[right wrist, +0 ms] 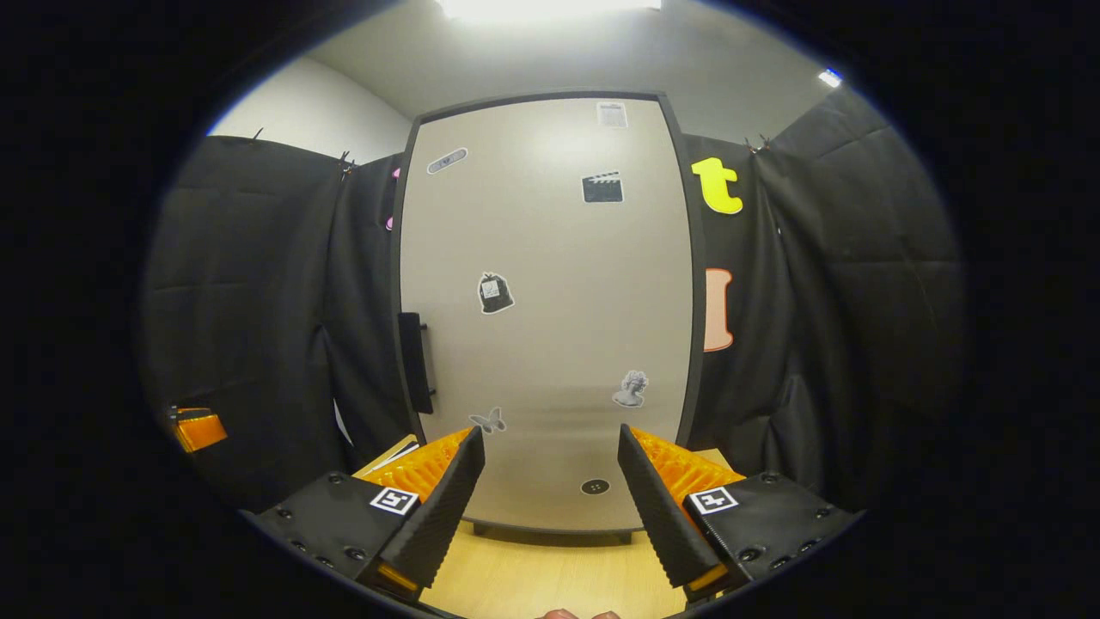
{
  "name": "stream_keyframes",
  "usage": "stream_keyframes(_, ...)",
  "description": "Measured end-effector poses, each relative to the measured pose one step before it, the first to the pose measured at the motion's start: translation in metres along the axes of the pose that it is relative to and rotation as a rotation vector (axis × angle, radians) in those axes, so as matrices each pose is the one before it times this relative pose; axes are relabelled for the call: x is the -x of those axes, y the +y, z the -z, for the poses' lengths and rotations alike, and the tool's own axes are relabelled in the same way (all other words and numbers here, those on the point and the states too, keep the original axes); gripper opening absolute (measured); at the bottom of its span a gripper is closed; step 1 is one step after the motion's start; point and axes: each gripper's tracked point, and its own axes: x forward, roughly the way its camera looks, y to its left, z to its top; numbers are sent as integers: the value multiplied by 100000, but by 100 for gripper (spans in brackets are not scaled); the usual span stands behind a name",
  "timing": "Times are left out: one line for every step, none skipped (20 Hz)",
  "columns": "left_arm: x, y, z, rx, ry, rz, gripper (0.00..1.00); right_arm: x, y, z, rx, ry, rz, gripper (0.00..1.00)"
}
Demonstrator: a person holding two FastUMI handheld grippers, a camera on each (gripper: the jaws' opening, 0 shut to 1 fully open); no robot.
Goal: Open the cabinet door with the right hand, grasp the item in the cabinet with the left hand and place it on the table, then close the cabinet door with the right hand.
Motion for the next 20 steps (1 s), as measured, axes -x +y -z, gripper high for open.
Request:
stream_keyframes(-146,68,364,393,449,361,95,-13,258,-182,-166,-304,-202,99)
stream_keyframes(-169,-14,273,577,302,436,95,17,225,-313,-715,-300,-294,99)
stream_keyframes(-170,52,360,740,264,215,95,-114,319,-266,-905,-356,-296,98)
stream_keyframes(-73,245,221,538,60,-239,95,-191,270,-220,-1055,131,-197,96)
stream_keyframes(-109,283,194,13,80,-439,95,-184,336,-150,-864,128,-595,98)
stream_keyframes(-36,432,209,-268,247,-805,92,-175,220,-394,-561,-478,10,98)
stream_keyframes(-33,358,190,-76,-148,-679,92,-224,144,-294,-159,-467,276,94)
stream_keyframes(-101,271,122,680,-40,-330,92,-232,282,-415,159,-806,151,98)
stream_keyframes(-28,180,381,1268,389,13,95,-289,303,-421,374,-1035,57,97)
stream_keyframes(36,356,165,1352,484,-328,95,-367,387,-453,361,-848,-84,93)
stream_keyframes(66,699,362,908,508,-1065,95,-399,573,-336,385,-639,-489,93)
stream_keyframes(-20,626,154,277,218,-1116,92,-432,621,-387,320,-272,-667,97)
stream_keyframes(95,664,193,-138,160,-1325,95,-453,774,-278,209,-534,-855,97)
stream_keyframes(65,681,128,-599,43,-1396,95,-561,774,-379,-185,-682,-978,97)
stream_keyframes(-19,600,207,-764,-90,-1517,95,-523,937,-324,-418,-643,-1055,97)
stream_keyframes(-13,535,218,-624,130,-1246,95,-599,792,-219,-557,248,-883,97)
stream_keyframes(6,575,313,-109,272,-1032,95,-613,879,25,-278,451,-1164,97)
stream_keyframes(74,458,322,528,536,-702,92,-804,767,-36,-179,375,-659,97)
stream_keyframes(49,347,382,1045,524,-369,92,-611,680,-21,-44,-119,-535,97)
stream_keyframes(-18,350,286,1317,537,-312,92,-712,546,-122,84,-429,96,97)
